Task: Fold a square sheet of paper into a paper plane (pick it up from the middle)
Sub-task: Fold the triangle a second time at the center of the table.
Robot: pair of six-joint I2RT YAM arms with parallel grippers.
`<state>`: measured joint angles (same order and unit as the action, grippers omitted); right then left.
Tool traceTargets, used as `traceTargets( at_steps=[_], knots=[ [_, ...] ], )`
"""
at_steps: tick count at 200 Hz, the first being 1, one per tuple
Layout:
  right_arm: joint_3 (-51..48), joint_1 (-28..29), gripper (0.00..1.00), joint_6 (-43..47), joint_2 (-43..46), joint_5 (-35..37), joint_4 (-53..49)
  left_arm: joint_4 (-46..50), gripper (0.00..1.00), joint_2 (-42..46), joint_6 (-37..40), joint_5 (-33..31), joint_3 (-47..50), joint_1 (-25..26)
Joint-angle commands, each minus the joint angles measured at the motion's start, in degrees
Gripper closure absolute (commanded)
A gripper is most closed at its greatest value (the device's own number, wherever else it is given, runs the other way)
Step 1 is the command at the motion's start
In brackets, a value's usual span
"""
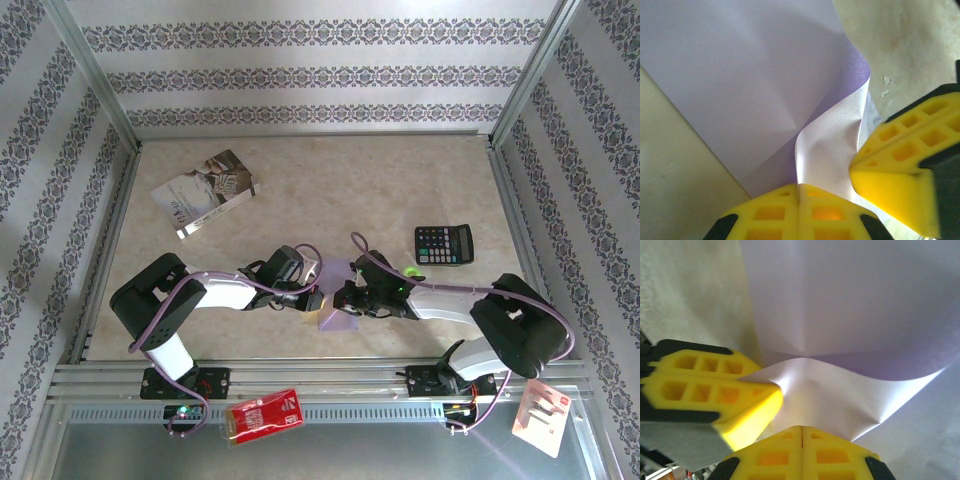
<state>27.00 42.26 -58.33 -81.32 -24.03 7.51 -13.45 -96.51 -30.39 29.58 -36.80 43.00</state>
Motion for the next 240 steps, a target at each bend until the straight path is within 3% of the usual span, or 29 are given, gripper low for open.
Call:
traceTargets(
  at_steps=[1,58,124,240],
  knots=[
    [0.91,1.78,1.00,-1.49,1.15,0.18,-0.77,4.84,1.00,-4.98,1.83,-5.17,0.76,-0.02],
    [-1.56,2.72,1.00,-1.57,-3.76,0.58,2.23,5.19,1.00,-4.83,1.96,-5.18,0.60,-0.03],
    [-0.44,-2.47,1.00,-0.44,3.43,-1.47,-0.53,5.61,1.00,-5.05,2.36,-5.15,0.28,-0.03],
    [-1.28,-5.70,1.00,4.23,-5.86,-1.89,0.26,7.05,1.00,-4.41,2.84,-5.15,-0.88,-0.02]
  ],
)
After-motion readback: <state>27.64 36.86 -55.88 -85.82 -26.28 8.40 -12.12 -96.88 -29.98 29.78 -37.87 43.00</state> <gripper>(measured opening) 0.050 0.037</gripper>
